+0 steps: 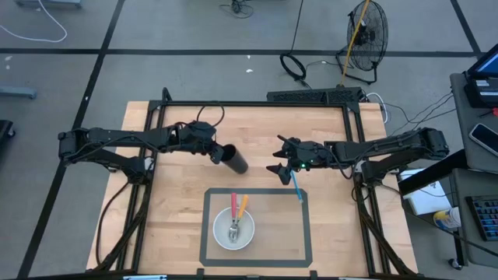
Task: Pick & Place Utensil
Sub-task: Put the black cup to the right of the white bowl on the mat
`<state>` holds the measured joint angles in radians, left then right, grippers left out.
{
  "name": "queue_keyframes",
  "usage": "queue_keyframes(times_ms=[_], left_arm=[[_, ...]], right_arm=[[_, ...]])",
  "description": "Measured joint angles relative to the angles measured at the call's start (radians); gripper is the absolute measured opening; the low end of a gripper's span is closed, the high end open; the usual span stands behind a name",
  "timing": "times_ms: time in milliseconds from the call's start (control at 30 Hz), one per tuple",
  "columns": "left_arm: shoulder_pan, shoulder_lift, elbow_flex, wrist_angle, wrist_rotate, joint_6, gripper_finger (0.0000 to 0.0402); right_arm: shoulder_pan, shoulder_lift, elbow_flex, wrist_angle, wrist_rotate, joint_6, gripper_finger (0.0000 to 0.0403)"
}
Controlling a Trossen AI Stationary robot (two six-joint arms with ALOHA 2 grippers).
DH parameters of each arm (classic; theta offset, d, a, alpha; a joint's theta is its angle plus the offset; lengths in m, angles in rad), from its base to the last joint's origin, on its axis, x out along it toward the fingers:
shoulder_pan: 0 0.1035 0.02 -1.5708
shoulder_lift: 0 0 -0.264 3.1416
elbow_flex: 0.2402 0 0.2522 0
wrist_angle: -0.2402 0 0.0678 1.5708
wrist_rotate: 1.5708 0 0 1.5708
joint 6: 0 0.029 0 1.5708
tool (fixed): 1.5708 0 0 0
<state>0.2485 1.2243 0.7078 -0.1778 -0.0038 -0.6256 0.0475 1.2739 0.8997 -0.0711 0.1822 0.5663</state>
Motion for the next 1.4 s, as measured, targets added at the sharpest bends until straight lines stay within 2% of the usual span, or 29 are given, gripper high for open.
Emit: queue_keyframes(times_ms=[433,567,767,1000,1200,1400], left_arm=[[0.0,0.001,0.003,0.142,-0.003,-0.032,0.0005],[-0.002,0.051,0.051,0.141,0.0,-0.03,0.0005],[-0.016,0.204,0.21,0.096,0.032,0.026,0.0004],[-0.016,0.407,0.445,-0.061,0.058,0.121,0.0004],[-0.022,0.538,0.608,-0.161,0.055,0.187,0.0006],[-0.037,0.6,0.691,-0.229,0.028,0.232,0.0006]], right_arm=[[0.0,0.0,0.0,0.0,0.0,-0.01,0.0313],[0.0,0.0,0.0,0.028,-0.003,-0.013,0.0313],[0.002,-0.055,0.0,0.054,-0.077,-0.029,0.0313],[0.044,-0.176,0.001,0.024,-0.071,-0.045,0.0313],[0.102,-0.271,0.002,-0.095,0.072,-0.053,0.0313],[0.145,-0.312,0.002,-0.205,0.163,-0.015,0.0313]])
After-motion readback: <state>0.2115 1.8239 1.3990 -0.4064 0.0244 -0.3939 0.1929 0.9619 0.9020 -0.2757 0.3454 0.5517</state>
